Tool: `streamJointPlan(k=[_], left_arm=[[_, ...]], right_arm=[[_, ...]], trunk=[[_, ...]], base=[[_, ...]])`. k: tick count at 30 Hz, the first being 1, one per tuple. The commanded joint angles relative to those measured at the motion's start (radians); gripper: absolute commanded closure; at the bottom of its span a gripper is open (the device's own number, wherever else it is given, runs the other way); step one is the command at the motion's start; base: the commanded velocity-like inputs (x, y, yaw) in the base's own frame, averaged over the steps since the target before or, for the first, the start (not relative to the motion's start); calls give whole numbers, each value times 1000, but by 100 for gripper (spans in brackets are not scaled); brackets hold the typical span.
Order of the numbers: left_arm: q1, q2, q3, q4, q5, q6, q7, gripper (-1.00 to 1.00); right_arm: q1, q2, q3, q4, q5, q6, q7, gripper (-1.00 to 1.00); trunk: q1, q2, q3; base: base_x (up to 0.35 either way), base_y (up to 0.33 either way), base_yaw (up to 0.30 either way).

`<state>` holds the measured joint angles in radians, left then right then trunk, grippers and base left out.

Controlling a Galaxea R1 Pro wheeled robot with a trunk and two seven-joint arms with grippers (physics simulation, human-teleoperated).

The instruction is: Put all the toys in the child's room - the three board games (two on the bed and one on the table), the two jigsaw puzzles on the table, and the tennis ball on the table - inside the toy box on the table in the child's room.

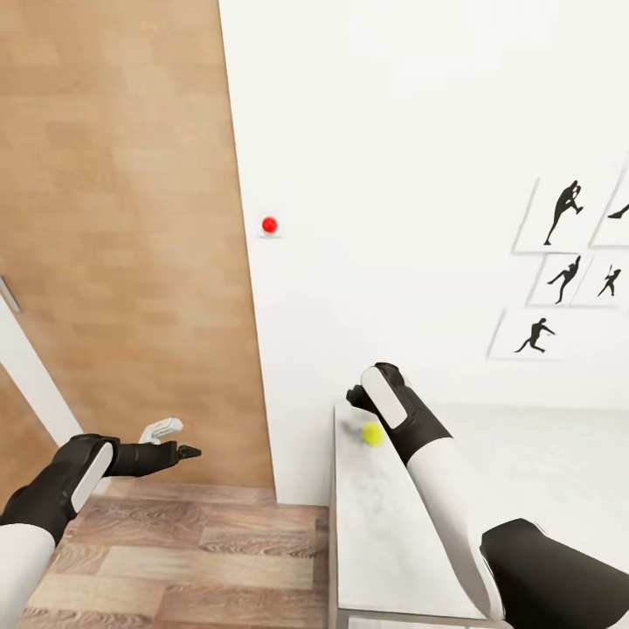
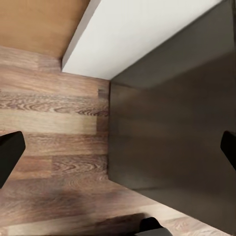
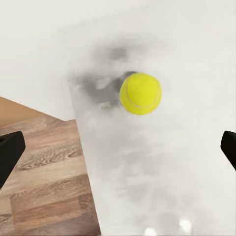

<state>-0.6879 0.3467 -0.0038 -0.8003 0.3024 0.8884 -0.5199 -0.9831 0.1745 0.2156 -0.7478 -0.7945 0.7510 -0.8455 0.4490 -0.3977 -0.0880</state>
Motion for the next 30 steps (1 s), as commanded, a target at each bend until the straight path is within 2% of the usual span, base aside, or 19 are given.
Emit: streamJointPlan(k=[1, 14, 24, 30], left_arm=[[-1, 1, 0, 0, 1, 5, -2, -100], [-1, -1, -2, 0, 1, 4, -2, -100], [-1, -1, -3, 0, 1, 4, -2, -100], [-1, -2, -3, 0, 1, 4, -2, -100]], right_arm=[[-1, 0, 1, 0, -7, 2, -9, -100], [-17, 0, -3, 53, -8, 0, -13, -100], [-54, -7, -5, 203, -7, -63, -21, -100], [-60, -12, -4, 242, -6, -86, -20, -100]], trunk=[[1, -2, -2], [1, -2, -2], [1, -2, -2], [1, -2, -2]], base=[[185, 128, 0], [37, 25, 0], [0, 0, 0], [0, 0, 0]])
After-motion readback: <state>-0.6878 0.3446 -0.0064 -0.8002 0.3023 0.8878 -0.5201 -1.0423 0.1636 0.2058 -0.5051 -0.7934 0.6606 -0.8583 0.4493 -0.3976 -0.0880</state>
